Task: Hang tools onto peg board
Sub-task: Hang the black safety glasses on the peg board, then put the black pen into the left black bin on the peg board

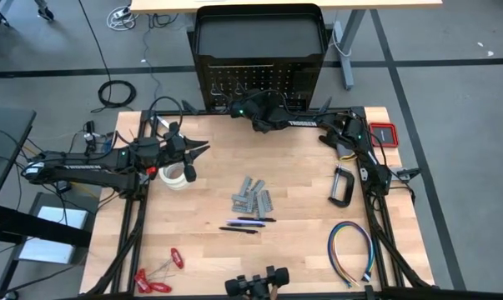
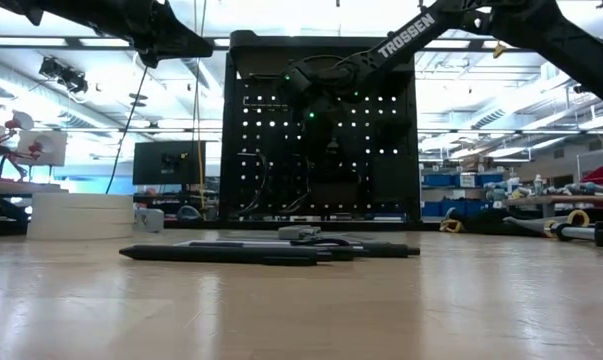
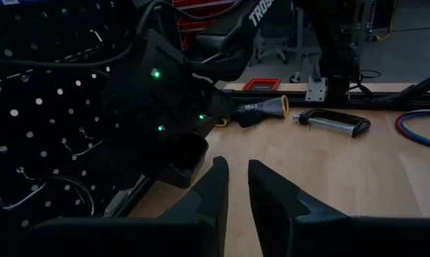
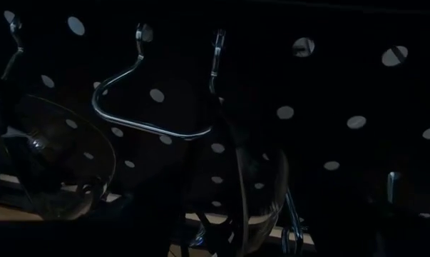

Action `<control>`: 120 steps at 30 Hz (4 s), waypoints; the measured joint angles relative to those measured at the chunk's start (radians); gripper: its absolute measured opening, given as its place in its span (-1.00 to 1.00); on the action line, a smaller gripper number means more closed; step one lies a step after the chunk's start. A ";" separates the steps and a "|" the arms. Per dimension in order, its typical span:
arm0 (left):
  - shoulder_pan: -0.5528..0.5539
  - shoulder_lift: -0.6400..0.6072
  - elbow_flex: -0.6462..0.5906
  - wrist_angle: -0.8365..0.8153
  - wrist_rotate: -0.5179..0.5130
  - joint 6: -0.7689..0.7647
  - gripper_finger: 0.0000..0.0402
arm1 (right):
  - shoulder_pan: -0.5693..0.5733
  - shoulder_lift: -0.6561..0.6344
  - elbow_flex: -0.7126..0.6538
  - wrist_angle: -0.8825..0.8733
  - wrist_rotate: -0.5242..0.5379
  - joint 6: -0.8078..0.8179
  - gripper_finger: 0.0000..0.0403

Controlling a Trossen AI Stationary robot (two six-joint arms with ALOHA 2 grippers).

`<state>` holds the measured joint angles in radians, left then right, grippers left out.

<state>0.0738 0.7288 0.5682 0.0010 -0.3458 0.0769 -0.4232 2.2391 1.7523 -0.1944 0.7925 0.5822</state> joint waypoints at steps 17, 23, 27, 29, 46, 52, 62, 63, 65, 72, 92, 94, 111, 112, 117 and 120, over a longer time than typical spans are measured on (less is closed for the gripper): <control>0.000 0.000 0.000 -0.014 -0.001 0.019 -0.69 | 0.000 0.000 -0.001 0.013 -0.014 -0.033 0.18; 0.000 -0.006 0.001 -0.038 -0.054 0.024 -0.69 | 0.017 0.000 -0.002 0.018 -0.016 -0.035 0.43; 0.000 -0.019 0.001 -0.056 -0.054 0.024 -0.69 | 0.036 -0.006 -0.002 0.006 -0.016 -0.044 0.63; 0.000 -0.031 0.001 -0.073 -0.055 0.024 -0.69 | 0.050 -0.015 -0.003 -0.001 -0.007 -0.042 0.70; 0.000 -0.095 0.001 -0.140 -0.062 -0.005 -0.69 | 0.335 -0.219 -0.003 -0.619 0.077 0.200 0.70; 0.000 -0.094 0.001 -0.136 -0.062 -0.006 -0.69 | 0.545 -0.308 -0.007 -0.836 -0.173 0.073 0.67; 0.000 -0.105 0.001 -0.074 -0.072 -0.011 -0.69 | 0.849 -0.263 -0.157 -0.616 -0.286 0.105 0.42; -0.002 -0.108 0.001 -0.072 -0.072 -0.020 -0.69 | 0.869 -0.250 -0.179 -0.596 -0.282 0.076 0.39; -0.004 -0.109 0.001 -0.059 -0.072 -0.038 -0.69 | 0.889 -0.228 -0.214 -0.587 -0.254 0.055 0.34; -0.005 -0.106 0.010 -0.078 0.006 -0.137 -0.69 | 0.894 -0.219 -0.346 -0.540 -0.405 0.164 0.13; -0.004 0.065 0.010 -0.060 0.093 -0.100 -0.69 | 0.867 -0.231 -0.702 0.086 -0.381 0.059 -0.70; -0.004 0.083 0.010 -0.056 0.082 -0.080 -0.69 | 0.867 -0.231 -0.712 0.099 -0.382 0.064 -0.78; -0.004 0.123 0.010 -0.020 0.076 -0.079 -0.69 | 0.757 -0.406 -0.572 -0.148 -0.229 -0.063 -0.78; -0.004 0.123 0.010 -0.022 0.074 -0.079 -0.69 | 0.737 -0.421 -0.560 -0.177 -0.215 -0.063 -0.78; -0.004 0.123 0.010 -0.030 0.074 -0.084 -0.69 | 0.594 -0.497 -0.504 -0.292 -0.142 0.029 -0.77; -0.004 0.123 0.010 -0.033 0.074 -0.092 -0.69 | 0.479 -0.505 -0.491 -0.393 -0.142 0.123 -0.76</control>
<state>0.0700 0.8520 0.5777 -0.0325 -0.2719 -0.0150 0.0555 1.7344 1.2611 -0.5878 0.6502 0.7052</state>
